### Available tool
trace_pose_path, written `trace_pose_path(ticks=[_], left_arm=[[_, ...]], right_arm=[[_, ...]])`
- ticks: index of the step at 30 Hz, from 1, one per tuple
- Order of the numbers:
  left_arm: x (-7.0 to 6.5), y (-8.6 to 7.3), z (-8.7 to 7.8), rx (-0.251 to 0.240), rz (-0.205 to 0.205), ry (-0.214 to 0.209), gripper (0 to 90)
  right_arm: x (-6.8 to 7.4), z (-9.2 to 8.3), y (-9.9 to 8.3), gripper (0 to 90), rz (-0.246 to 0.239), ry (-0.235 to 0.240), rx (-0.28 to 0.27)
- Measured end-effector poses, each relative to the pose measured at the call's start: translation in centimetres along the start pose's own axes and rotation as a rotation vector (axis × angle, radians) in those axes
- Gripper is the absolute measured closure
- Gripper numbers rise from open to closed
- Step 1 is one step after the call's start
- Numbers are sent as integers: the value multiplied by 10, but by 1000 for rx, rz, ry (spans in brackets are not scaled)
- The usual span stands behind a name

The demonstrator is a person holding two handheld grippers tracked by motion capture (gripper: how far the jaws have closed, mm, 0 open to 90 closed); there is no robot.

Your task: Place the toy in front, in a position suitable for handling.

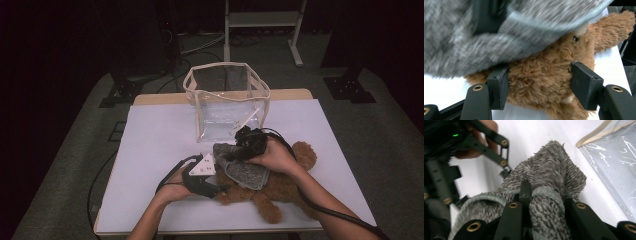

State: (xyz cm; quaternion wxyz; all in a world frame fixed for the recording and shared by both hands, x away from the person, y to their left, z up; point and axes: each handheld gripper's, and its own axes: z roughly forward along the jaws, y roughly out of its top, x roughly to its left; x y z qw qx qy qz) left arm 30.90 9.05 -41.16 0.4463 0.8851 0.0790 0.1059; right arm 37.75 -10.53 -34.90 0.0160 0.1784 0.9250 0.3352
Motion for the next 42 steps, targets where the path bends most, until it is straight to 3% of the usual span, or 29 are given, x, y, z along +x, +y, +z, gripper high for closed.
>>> trace_pose_path(ticks=[3,10,14,19,22,24,33,42], left_arm=[[0,-1,-1,-10,-9,-1,369],[2,0,0,-7,-5,9,365],[4,0,2,-14,-20,16,362],[8,1,2,-27,-57,43,361],[10,2,3,-21,-50,51,355],[10,3,1,-22,-50,60,355],[18,-6,-23,-30,-69,102,356],[14,-12,-37,-18,-60,98,350]], right_arm=[[-4,2,-2,721,18,-2,-5],[-9,-31,-30,722,39,-67,-18],[5,-53,-50,722,56,-68,-64],[32,-68,-63,721,10,-51,-109],[44,-64,-63,720,-28,-64,-102],[44,-60,-62,720,-29,-70,-101],[8,-52,-54,721,52,-154,-135],[13,-37,-23,720,-40,-188,-69]])
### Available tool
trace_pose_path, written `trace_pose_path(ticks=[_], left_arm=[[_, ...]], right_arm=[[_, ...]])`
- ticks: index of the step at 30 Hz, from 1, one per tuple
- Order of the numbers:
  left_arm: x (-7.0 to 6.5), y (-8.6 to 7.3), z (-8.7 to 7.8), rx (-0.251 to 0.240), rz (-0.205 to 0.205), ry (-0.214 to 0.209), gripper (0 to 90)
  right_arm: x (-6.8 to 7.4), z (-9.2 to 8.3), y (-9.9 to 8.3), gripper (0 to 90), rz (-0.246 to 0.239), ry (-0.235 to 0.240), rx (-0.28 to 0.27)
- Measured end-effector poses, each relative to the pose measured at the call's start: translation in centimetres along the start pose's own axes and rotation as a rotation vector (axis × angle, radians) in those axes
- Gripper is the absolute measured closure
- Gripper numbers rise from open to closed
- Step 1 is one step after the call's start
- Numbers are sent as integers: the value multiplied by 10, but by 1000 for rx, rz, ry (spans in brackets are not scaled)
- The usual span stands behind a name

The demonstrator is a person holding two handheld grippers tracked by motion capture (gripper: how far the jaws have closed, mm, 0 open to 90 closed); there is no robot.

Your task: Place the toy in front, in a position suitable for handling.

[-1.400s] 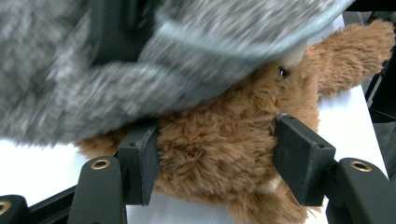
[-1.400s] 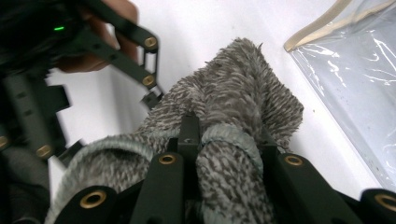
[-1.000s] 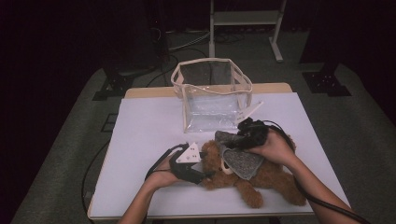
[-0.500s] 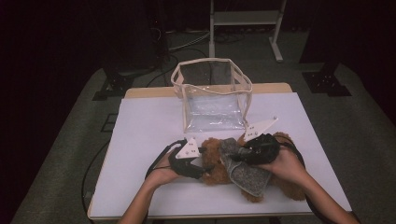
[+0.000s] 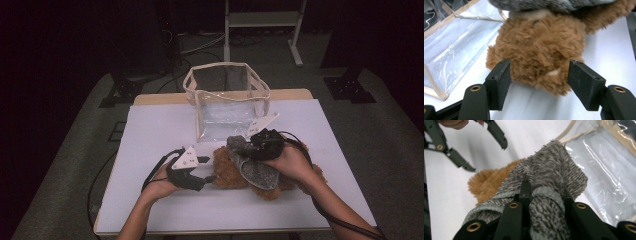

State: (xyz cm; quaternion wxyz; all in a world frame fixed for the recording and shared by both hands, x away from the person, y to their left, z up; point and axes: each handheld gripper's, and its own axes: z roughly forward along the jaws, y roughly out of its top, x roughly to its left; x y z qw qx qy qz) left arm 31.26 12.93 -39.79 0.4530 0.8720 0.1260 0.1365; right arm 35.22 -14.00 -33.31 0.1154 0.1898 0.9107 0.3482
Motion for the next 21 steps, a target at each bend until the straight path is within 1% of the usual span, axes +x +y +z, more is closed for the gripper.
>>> trace_pose_path(ticks=[3,5,10,13,16,21], left_arm=[[0,-3,-4,6,3,0,347],[1,-4,-6,4,-1,2,347],[1,-5,-12,0,-1,7,342],[1,-5,-16,-3,-2,9,337],[1,-7,-20,-3,-1,14,335],[2,-10,-26,-10,-5,19,327]], right_arm=[[2,2,7,720,-12,9,-7],[4,5,12,720,-34,18,2],[9,13,20,720,-54,22,11],[13,24,27,720,-69,38,20],[17,39,32,720,-92,56,42],[25,58,35,721,-116,83,71]])
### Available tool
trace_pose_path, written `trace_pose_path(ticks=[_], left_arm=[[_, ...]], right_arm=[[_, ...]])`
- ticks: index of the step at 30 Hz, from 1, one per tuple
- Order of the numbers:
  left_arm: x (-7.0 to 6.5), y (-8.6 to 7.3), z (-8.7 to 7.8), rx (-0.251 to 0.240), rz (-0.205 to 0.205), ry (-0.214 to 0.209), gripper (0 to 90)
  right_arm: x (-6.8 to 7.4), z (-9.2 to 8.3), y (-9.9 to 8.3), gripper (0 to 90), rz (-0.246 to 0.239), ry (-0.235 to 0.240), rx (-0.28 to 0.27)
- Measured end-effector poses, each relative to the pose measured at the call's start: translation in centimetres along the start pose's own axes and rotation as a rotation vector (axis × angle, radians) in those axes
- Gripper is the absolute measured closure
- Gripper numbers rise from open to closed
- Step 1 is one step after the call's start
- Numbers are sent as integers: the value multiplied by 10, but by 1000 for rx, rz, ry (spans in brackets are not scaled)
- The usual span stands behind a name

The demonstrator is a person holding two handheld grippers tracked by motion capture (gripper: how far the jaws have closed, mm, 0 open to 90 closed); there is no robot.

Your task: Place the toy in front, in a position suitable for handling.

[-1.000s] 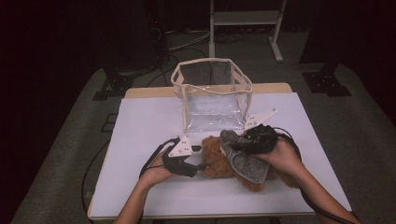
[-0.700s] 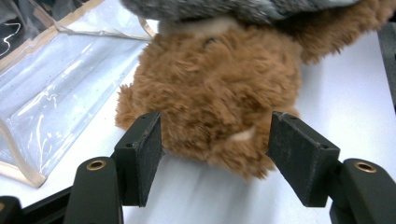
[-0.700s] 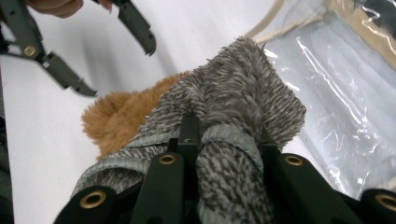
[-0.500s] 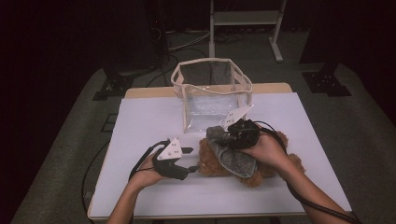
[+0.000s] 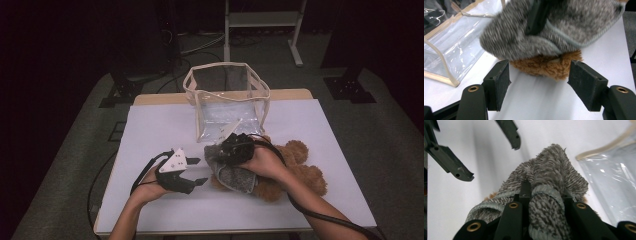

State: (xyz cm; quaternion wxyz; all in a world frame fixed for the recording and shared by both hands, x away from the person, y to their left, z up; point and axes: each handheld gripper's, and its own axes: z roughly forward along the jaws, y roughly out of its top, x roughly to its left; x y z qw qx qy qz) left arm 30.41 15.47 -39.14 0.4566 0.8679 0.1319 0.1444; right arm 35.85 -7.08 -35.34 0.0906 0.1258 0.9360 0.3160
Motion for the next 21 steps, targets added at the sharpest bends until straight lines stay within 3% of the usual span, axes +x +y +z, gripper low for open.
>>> trace_pose_path(ticks=[4,9,16,21], left_arm=[[0,0,-2,-8,-5,0,322],[1,1,0,-7,-5,1,313],[0,4,9,-8,-11,-13,313],[-5,15,15,-27,13,-39,313]], right_arm=[[7,-2,-2,720,-21,21,1],[14,-28,-19,719,-18,29,-52],[23,-61,-47,719,33,48,-163],[29,-67,-60,720,62,77,-212]])
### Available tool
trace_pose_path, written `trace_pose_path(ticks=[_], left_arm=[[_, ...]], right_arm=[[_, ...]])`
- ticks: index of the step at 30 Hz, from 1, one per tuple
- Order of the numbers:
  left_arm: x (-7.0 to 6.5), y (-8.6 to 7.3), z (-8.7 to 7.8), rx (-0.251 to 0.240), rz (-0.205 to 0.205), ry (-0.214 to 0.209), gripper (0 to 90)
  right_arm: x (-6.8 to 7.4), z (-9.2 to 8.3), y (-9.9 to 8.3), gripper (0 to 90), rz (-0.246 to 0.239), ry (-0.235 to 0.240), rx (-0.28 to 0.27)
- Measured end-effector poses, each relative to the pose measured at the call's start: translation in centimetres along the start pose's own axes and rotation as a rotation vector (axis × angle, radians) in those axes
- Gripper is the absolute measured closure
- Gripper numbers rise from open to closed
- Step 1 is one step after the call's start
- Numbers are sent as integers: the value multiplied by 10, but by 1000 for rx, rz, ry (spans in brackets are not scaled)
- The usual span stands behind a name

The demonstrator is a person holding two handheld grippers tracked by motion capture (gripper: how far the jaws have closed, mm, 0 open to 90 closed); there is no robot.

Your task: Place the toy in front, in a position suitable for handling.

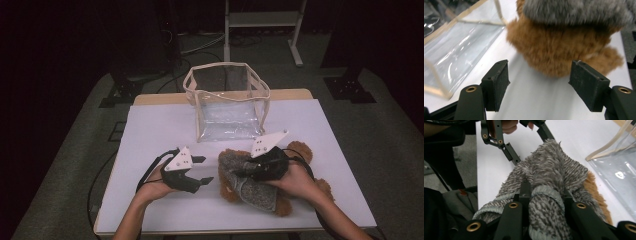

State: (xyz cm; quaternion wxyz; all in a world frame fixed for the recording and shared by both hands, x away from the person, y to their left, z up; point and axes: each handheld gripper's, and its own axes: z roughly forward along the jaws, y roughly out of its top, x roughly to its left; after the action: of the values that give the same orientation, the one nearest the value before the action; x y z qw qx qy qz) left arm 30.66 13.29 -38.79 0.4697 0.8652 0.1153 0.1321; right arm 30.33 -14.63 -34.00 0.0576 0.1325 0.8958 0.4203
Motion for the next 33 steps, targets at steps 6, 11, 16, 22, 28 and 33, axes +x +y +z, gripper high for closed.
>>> trace_pose_path(ticks=[6,11,16,22,28,33], left_arm=[[-11,11,11,-16,29,-42,312],[-14,13,31,7,38,-40,310],[-9,10,42,23,16,-29,310],[-2,4,40,44,-3,-19,309],[-6,10,35,18,10,-32,301],[-13,16,45,24,31,-58,293]], right_arm=[[-1,2,-1,719,3,-10,1],[0,1,4,718,-6,-20,10],[2,-7,1,718,-13,-34,11],[-9,-28,-7,718,26,-74,5],[-23,-31,-18,718,75,-102,46],[-22,-19,-21,718,87,-59,49]])
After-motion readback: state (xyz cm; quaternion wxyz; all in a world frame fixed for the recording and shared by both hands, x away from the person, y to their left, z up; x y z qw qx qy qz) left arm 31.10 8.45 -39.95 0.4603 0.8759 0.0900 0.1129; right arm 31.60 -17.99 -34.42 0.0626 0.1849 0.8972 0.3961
